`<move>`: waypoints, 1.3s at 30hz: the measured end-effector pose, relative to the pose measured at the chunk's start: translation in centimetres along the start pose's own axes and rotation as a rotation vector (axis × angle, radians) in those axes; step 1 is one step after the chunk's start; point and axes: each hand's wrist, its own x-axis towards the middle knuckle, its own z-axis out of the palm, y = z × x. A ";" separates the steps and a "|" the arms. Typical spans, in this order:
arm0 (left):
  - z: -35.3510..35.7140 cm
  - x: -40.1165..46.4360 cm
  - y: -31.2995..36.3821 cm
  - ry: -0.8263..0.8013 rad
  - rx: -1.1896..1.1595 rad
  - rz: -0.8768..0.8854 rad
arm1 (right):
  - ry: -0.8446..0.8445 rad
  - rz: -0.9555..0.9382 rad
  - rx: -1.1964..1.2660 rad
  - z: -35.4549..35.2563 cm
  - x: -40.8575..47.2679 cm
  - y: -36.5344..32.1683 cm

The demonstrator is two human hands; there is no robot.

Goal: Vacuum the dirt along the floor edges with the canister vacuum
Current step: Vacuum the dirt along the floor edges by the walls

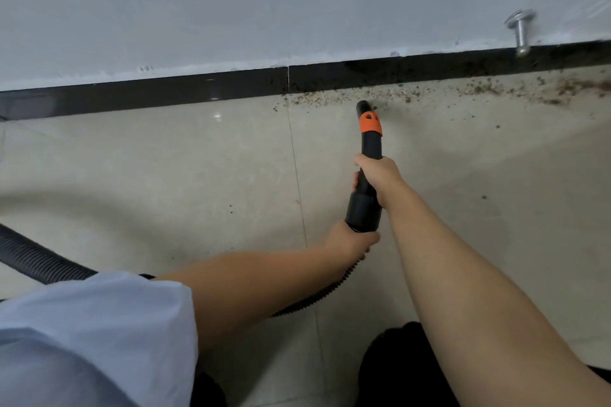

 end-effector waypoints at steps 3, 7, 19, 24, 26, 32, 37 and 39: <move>1.0 0.5 1.1 -0.016 -0.033 0.010 | 0.011 0.013 0.007 -1.0 0.8 -0.7; 0.8 0.8 1.1 0.005 -0.086 0.004 | -0.017 0.006 -0.014 -0.3 0.9 -1.3; -0.9 -0.4 -1.5 0.076 -0.211 -0.031 | -0.120 -0.010 -0.146 3.1 -0.7 -0.2; -1.0 -1.1 -2.0 0.090 -0.233 -0.054 | -0.132 -0.008 -0.174 3.5 -1.7 0.0; -1.2 -1.3 -2.3 0.093 -0.234 -0.052 | -0.149 -0.009 -0.183 4.0 -2.0 0.1; -2.7 -1.6 -2.8 0.139 -0.282 -0.021 | -0.220 -0.033 -0.209 6.1 -2.5 -0.4; -4.0 -1.3 -2.2 0.181 -0.289 -0.007 | -0.242 -0.040 -0.197 7.5 -2.2 -1.1; -4.1 -1.2 -1.5 0.157 -0.284 -0.003 | -0.215 -0.038 -0.183 7.3 -1.9 -1.6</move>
